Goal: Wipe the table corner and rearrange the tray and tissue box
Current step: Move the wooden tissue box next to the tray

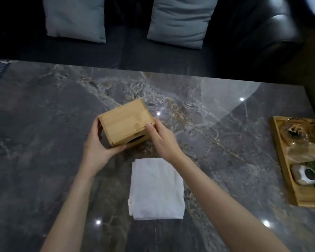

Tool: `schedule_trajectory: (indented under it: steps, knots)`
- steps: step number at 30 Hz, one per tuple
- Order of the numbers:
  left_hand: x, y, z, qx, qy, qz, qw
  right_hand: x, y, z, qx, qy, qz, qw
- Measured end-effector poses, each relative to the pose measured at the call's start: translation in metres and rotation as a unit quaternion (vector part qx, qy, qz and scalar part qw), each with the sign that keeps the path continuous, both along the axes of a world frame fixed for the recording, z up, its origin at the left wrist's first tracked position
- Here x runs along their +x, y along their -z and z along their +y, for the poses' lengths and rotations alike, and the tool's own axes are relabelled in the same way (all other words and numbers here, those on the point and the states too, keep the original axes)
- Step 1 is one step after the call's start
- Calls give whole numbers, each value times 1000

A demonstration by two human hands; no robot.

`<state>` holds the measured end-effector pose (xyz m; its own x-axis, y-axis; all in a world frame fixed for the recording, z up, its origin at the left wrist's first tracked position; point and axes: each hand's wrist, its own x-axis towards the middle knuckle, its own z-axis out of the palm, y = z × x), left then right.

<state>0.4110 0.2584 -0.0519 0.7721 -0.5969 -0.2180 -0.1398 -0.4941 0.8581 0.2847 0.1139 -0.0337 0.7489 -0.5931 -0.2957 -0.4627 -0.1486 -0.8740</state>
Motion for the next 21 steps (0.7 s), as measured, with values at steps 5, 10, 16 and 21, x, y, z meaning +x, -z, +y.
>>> schedule_trajectory:
  steps: [5,10,16,21]
  knots:
    - [-4,-5,-6,-18,-6,-4,1000,-3,-3,2,2,10,-9,1000]
    - [-22,-20,-15,-30,11,-36,999,-16,-11,-1,13,36,-17,999]
    - [-49,-43,-26,-41,17,-36,998,-42,-26,-12,-20,45,-19,999]
    - [-80,-66,-39,-89,32,9,996,-78,-45,-23,-56,74,-46,995]
